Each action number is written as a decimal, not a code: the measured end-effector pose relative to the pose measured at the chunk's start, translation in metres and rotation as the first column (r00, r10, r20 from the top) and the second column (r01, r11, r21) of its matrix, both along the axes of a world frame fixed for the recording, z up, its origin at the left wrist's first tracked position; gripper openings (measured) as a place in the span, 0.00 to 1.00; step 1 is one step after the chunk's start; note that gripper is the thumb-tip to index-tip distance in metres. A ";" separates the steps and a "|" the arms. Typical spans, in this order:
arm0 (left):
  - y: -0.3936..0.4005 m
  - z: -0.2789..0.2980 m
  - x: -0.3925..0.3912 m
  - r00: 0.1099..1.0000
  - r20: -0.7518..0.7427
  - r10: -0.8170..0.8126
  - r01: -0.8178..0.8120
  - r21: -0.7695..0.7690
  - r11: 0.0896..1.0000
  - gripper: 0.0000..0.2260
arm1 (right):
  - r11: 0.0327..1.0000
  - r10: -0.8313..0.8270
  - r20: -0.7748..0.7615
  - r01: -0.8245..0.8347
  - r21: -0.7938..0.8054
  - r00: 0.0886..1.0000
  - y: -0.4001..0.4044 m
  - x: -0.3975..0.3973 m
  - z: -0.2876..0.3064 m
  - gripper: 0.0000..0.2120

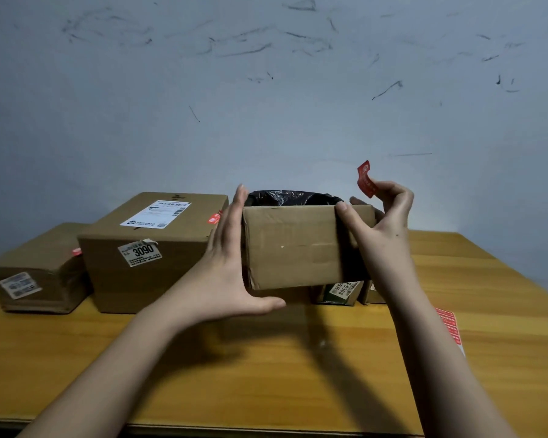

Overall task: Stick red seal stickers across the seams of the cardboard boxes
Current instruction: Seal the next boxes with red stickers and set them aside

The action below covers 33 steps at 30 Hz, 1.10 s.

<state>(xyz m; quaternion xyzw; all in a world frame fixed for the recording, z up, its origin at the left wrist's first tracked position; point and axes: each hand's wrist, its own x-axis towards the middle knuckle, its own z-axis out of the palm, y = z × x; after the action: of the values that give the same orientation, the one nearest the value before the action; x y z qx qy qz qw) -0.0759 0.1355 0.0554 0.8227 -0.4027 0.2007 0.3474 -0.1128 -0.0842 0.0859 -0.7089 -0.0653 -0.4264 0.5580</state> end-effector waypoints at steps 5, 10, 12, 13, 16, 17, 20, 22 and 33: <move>0.014 0.006 0.004 0.997 0.021 0.075 -0.075 -0.008 0.997 0.59 | 1.000 0.012 -0.099 -0.011 0.011 0.995 0.011 0.001 0.001 0.21; 0.030 0.005 0.004 0.977 -0.195 0.083 -0.086 -0.007 0.996 0.56 | 0.979 0.140 -0.068 -0.128 0.159 0.988 0.013 -0.005 0.005 0.14; 0.034 0.005 0.001 0.944 -0.327 0.047 -0.048 0.005 0.999 0.54 | 0.978 0.127 -0.037 -0.118 0.173 0.991 0.014 -0.005 0.006 0.11; 0.035 0.005 0.000 0.922 -0.385 0.026 -0.020 0.018 1.000 0.52 | 0.976 0.123 -0.026 -0.116 0.186 0.992 0.014 -0.006 0.007 0.10; 0.035 0.002 0.000 0.854 -0.520 -0.011 0.035 0.037 0.999 0.50 | 0.967 0.141 -0.025 -0.132 0.216 0.990 0.016 -0.008 0.007 0.08; 0.037 0.000 0.001 0.830 -0.557 -0.011 0.035 0.032 0.999 0.50 | 0.968 0.144 -0.034 -0.133 0.213 0.989 0.016 -0.008 0.007 0.08; 0.040 -0.002 0.004 0.776 -0.630 -0.020 0.025 -0.001 1.000 0.51 | 0.968 0.146 -0.053 -0.132 0.212 0.988 0.017 -0.011 0.007 0.06; 0.040 -0.003 0.005 0.762 -0.647 -0.018 0.020 -0.004 1.000 0.50 | 0.966 0.150 -0.060 -0.133 0.223 0.987 0.018 -0.012 0.006 0.05; 0.034 -0.014 0.014 0.699 -0.714 0.016 0.063 0.084 0.995 0.52 | 0.956 0.212 -0.172 -0.168 0.239 0.962 0.020 -0.008 -0.004 0.07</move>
<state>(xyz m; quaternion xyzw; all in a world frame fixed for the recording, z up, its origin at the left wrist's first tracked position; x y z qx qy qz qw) -0.0616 0.1692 0.0412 0.8475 -0.2568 -0.1590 0.4366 -0.1205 -0.0643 0.0823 -0.6709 -0.0302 -0.3033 0.6760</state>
